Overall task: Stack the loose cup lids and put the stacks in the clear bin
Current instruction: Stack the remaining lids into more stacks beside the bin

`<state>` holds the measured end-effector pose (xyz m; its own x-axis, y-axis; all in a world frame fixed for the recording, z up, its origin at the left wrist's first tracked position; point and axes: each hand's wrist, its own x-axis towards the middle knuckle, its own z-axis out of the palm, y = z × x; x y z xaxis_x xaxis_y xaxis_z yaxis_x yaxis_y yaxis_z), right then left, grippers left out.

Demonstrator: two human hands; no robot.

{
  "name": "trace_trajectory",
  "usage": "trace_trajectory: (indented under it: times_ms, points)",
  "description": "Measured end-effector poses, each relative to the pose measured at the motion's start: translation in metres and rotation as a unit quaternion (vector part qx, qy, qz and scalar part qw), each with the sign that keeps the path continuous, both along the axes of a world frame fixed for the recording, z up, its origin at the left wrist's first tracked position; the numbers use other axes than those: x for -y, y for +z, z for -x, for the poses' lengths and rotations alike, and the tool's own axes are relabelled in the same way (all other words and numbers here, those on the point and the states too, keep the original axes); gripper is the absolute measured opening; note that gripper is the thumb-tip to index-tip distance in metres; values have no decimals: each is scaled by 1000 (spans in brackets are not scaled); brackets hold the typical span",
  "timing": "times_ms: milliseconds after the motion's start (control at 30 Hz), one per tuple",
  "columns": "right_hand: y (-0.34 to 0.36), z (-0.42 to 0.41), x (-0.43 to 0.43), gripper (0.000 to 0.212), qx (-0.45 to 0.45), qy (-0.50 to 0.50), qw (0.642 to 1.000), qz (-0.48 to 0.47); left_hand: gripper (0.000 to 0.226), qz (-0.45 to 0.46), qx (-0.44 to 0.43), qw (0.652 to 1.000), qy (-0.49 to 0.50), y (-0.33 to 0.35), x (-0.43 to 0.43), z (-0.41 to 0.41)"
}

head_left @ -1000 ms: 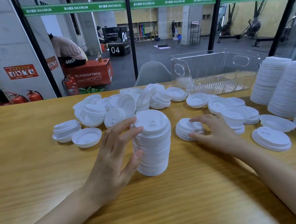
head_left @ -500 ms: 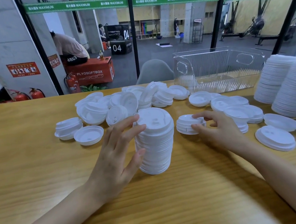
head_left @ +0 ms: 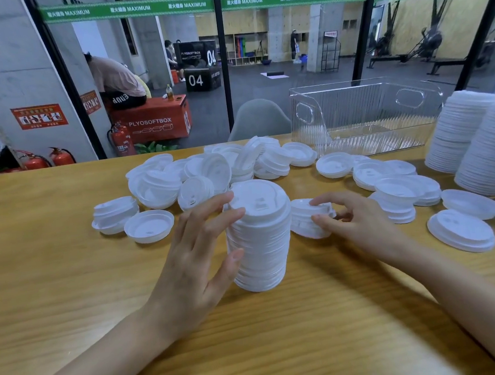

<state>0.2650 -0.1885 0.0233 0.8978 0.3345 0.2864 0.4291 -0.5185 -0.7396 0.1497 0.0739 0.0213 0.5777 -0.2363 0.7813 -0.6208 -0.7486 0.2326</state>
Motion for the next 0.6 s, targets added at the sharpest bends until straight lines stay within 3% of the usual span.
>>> trace_trajectory:
  times_ms: [200,333,467,600]
  points:
    - [0,2,-1,20,13,-11,1000,-2,41,2,2,1000,-1,-1,0,0]
    - [8,8,-6,34,44,-33,995,-78,41,8,1,1000,-3,-2,0,-1]
    - [28,29,-19,37,85,26,980,-180,44,23,19,1000,-10,-1,2,-2]
    - [42,49,-34,34,117,105,974,-163,46,49,30,998,-20,-1,2,-3]
